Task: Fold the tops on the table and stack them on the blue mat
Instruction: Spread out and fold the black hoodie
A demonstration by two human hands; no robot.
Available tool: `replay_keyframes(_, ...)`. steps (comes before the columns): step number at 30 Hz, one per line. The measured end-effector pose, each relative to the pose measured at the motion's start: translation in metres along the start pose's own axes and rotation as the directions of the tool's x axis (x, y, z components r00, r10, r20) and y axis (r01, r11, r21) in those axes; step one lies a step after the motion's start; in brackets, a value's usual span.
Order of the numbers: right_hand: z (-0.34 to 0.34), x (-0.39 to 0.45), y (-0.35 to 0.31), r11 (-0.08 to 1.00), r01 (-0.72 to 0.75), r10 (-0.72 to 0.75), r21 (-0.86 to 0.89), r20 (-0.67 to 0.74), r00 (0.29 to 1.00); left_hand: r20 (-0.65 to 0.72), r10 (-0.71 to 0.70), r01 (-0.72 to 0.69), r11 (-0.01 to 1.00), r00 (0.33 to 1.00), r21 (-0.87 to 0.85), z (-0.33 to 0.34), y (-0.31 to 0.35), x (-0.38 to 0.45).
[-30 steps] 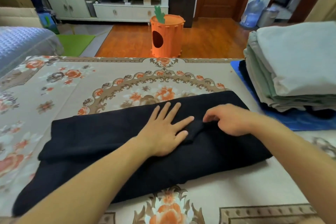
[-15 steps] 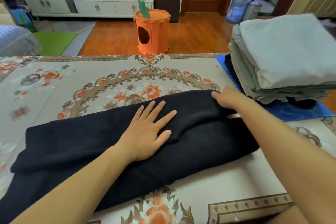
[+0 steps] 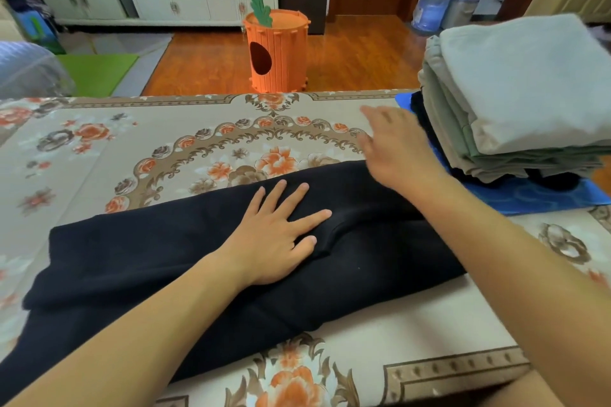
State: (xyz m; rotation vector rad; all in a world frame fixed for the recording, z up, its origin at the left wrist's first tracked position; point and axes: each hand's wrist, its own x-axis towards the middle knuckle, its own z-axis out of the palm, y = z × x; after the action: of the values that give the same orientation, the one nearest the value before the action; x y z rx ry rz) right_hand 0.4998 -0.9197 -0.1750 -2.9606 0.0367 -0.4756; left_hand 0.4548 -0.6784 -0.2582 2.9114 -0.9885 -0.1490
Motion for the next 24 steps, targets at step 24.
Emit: replay_keyframes(24, 0.069, -0.084, -0.122, 0.973, 0.231, -0.199, -0.019, 0.446, 0.873, 0.140, -0.781, 0.793, 0.591, 0.608, -0.147, 0.005, -0.103, -0.159)
